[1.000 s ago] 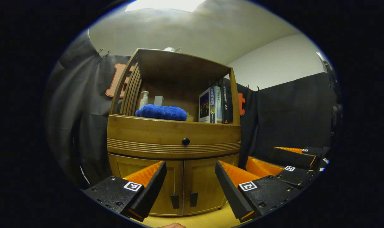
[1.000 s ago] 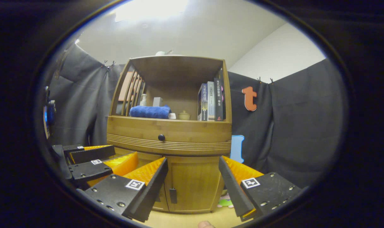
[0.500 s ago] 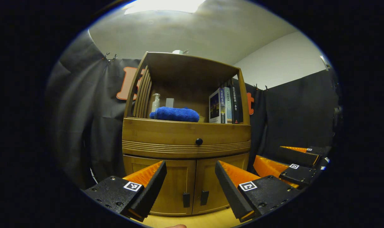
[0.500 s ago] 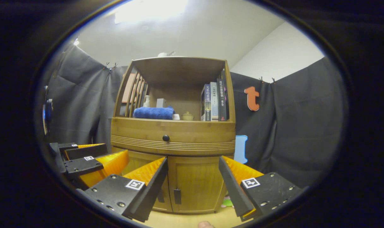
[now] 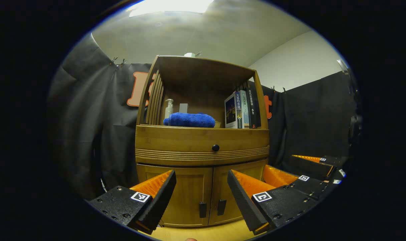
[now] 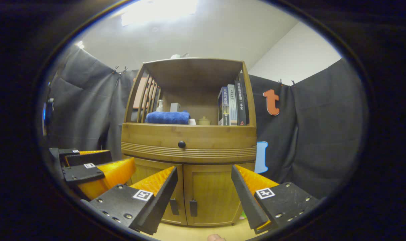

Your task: Open the right door of the double-door shoe cabinet with the right hand, and open the left door with the left hand.

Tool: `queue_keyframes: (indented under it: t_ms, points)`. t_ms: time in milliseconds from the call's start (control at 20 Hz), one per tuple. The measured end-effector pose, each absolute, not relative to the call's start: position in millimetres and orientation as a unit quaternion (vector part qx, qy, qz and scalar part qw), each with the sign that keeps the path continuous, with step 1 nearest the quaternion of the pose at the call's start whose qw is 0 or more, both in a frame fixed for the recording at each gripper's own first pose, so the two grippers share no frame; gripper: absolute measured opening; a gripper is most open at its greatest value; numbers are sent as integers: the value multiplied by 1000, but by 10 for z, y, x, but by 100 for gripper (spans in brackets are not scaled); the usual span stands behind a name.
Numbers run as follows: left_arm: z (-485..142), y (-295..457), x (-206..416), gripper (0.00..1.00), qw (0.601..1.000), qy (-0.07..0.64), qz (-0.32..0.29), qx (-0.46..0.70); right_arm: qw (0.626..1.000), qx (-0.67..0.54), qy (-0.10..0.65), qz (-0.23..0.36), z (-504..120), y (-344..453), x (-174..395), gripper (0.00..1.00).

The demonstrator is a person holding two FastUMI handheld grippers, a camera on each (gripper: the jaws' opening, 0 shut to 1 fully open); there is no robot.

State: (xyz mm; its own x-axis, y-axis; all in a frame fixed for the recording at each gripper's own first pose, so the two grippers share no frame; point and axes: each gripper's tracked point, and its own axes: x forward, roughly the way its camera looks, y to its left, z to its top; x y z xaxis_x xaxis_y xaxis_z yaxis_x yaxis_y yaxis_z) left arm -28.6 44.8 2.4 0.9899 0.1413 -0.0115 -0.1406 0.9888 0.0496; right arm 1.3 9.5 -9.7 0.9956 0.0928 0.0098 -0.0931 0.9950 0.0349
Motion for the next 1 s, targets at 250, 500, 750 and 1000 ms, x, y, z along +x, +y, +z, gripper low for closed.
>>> queue_keyframes:
  t_ms: [250, 500, 750, 1000]
  points:
    - [-48, 719, -289, 96, 994, 17, 101, 22, 998, 18, 30, 54, -701, 224, 260, 94]
    - [-125, 985, -285, 96, 991, 27, 130, 23, 992, 40, 100, 69, -1410, 383, 542, 96]
    - [-167, 1310, -268, 96, 986, 31, 161, 29, 985, 42, 149, 71, -2022, 532, 865, 92]
    - [-252, 1649, -261, 92, 979, 37, 196, 36, 979, 45, 186, 65, -2483, 625, 1229, 82]
